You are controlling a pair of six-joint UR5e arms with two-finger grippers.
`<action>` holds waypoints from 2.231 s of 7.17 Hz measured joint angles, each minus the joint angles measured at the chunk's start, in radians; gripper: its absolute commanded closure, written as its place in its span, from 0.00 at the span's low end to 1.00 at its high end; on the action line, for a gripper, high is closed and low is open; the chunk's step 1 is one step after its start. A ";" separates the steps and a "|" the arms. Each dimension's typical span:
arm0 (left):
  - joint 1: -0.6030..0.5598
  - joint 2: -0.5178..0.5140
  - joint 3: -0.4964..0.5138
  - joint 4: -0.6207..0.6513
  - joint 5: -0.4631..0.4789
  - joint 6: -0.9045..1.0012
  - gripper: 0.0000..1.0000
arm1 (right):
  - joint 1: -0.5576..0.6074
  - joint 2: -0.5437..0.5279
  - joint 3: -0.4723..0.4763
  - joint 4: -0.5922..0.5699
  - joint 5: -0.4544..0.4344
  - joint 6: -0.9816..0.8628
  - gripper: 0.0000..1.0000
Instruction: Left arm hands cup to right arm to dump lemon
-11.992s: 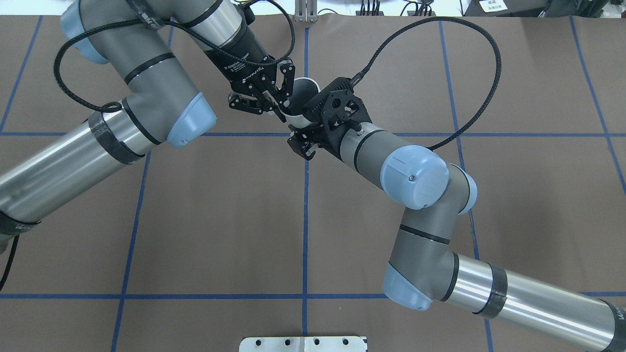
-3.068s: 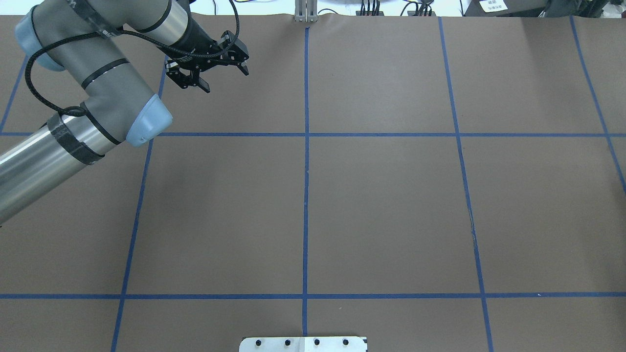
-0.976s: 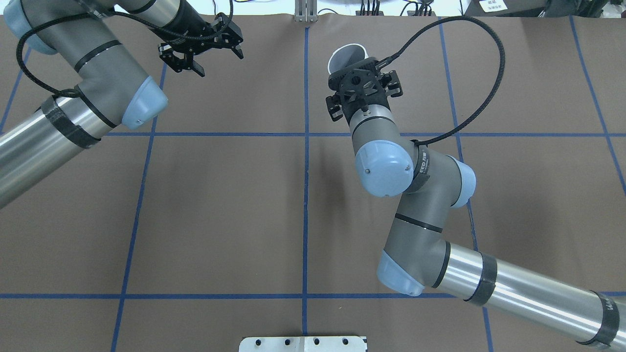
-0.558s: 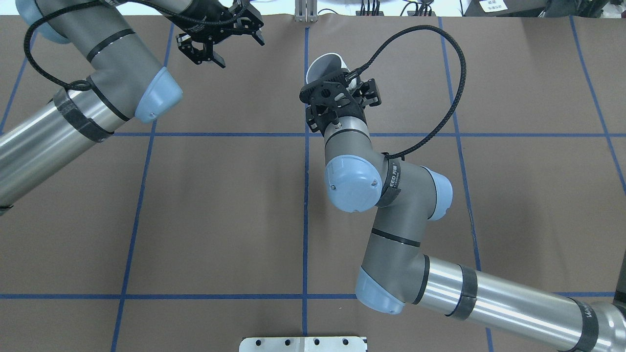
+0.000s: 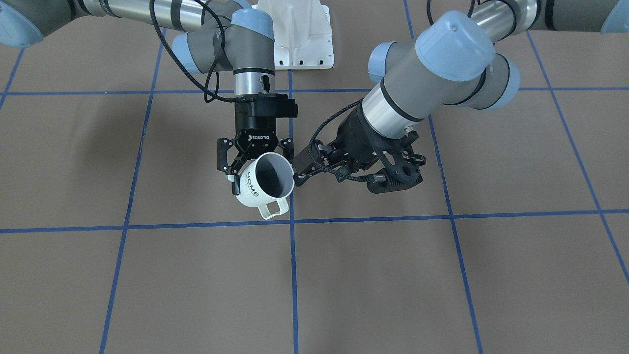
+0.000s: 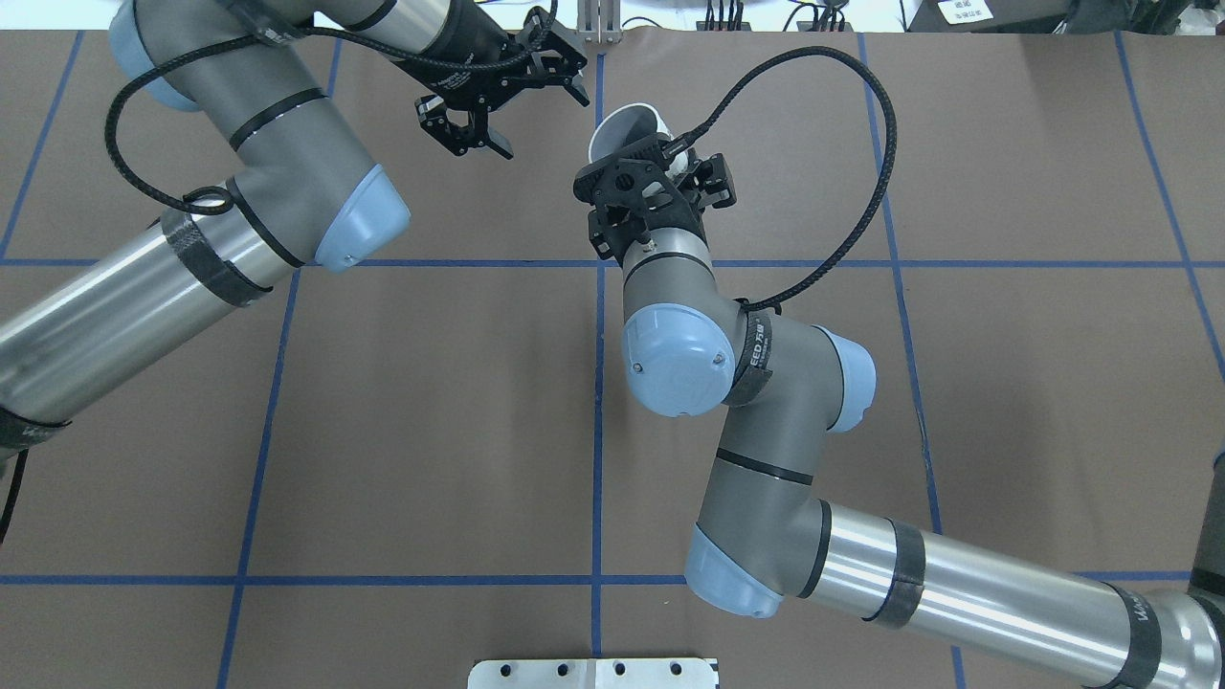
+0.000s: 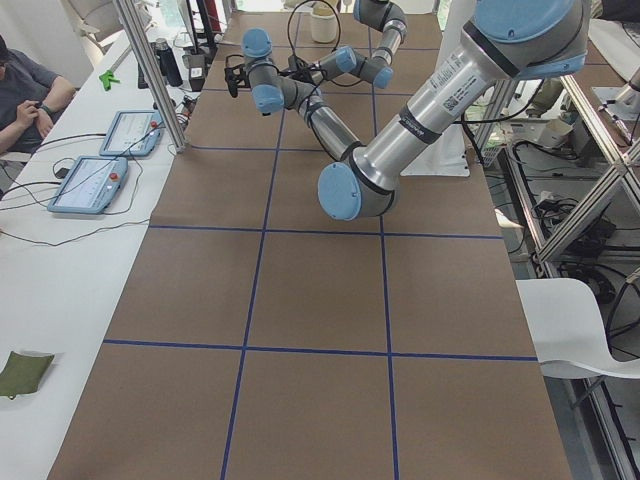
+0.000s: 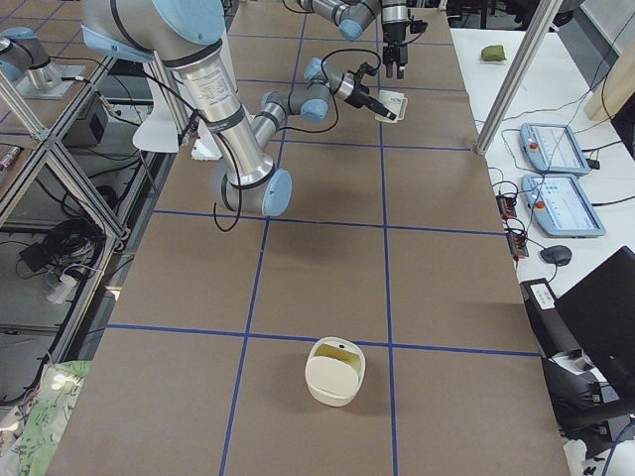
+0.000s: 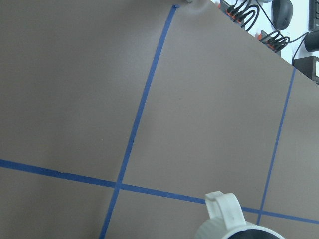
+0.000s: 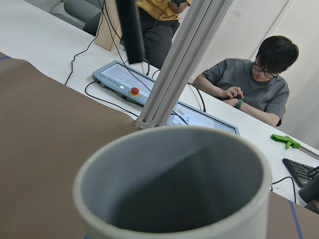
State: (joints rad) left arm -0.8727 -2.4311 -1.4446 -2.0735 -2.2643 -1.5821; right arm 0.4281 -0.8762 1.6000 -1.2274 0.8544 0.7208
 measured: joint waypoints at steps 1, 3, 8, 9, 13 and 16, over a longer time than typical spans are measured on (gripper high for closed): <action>0.009 -0.005 0.003 0.000 0.000 0.000 0.07 | -0.001 0.000 0.000 0.001 0.000 0.003 0.71; 0.023 -0.024 0.027 0.000 -0.001 0.003 0.15 | -0.001 -0.001 0.000 0.005 0.000 0.007 0.71; 0.052 -0.052 0.064 -0.001 0.000 0.008 0.44 | -0.003 -0.005 0.001 0.011 0.002 0.008 0.70; 0.058 -0.053 0.068 -0.001 0.001 0.008 0.50 | -0.003 -0.005 0.001 0.011 0.002 0.008 0.70; 0.066 -0.054 0.078 -0.001 0.002 0.007 1.00 | -0.005 -0.004 0.002 0.011 0.002 0.008 0.15; 0.060 -0.055 0.086 0.000 -0.001 -0.008 1.00 | -0.005 -0.009 0.002 0.010 0.003 0.005 0.00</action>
State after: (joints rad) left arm -0.8128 -2.4866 -1.3587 -2.0739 -2.2655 -1.5903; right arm 0.4234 -0.8850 1.6023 -1.2175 0.8570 0.7262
